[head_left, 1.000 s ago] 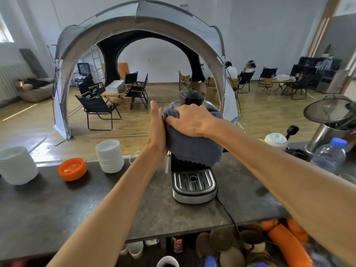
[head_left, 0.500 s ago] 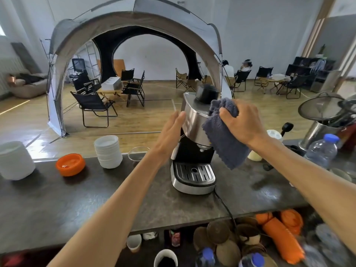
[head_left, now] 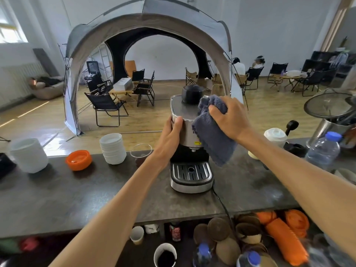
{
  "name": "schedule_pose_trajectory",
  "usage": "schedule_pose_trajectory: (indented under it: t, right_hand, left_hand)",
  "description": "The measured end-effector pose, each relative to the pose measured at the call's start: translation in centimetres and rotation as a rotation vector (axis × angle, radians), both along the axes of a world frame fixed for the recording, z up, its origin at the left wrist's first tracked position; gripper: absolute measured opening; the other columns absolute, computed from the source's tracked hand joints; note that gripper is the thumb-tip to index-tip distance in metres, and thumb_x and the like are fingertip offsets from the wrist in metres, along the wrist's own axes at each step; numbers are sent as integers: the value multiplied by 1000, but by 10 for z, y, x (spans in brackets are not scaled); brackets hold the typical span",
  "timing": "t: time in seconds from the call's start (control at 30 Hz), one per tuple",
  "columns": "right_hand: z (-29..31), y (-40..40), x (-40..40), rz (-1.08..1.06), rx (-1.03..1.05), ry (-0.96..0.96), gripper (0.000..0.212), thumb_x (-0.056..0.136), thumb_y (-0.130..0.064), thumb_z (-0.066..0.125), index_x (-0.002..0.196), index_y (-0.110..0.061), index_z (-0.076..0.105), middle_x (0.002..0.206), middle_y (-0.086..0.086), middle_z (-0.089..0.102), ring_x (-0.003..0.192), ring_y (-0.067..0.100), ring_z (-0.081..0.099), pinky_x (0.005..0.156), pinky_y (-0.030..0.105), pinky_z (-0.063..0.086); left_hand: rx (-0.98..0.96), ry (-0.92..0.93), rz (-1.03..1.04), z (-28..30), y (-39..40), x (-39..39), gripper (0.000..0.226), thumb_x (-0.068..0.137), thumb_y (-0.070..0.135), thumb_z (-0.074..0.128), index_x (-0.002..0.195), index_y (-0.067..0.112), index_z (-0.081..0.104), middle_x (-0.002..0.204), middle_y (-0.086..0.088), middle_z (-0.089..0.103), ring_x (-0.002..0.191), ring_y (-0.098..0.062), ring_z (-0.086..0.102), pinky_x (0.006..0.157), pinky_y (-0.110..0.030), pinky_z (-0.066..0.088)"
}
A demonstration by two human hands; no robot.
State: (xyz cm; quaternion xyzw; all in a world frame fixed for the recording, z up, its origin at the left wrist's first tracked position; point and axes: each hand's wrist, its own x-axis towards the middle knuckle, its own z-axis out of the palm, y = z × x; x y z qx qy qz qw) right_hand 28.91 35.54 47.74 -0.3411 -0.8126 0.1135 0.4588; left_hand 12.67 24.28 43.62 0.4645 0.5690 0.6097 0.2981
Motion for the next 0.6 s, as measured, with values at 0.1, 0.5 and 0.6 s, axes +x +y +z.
schedule_pose_trajectory:
  t: [0.1,0.5,0.6]
  right_hand:
    - [-10,3,4,-50,-75,180,14,95,-30,56,90,-16,57,90,3,57,87,22,52,76,29,37]
    - [-92,0,36,-215,-300,301,8,99,-24,50,93,-18,50,100,7,56,91,19,49,79,29,34]
    - [-96,-4,48,-218,-325,382,11,100,-25,50,97,-15,55,97,7,60,89,20,54,77,28,37]
  left_hand:
    - [-1,1,36,-3,2,1,46,104,47,34,141,22,43,115,7,56,106,-7,54,81,-18,42]
    - [-2,221,275,-37,-20,-11,36,103,32,49,132,11,53,112,6,65,98,4,60,78,-3,43]
    - [-12,332,434,-56,-33,-16,29,95,31,64,121,19,60,110,8,67,98,-1,62,83,-12,47]
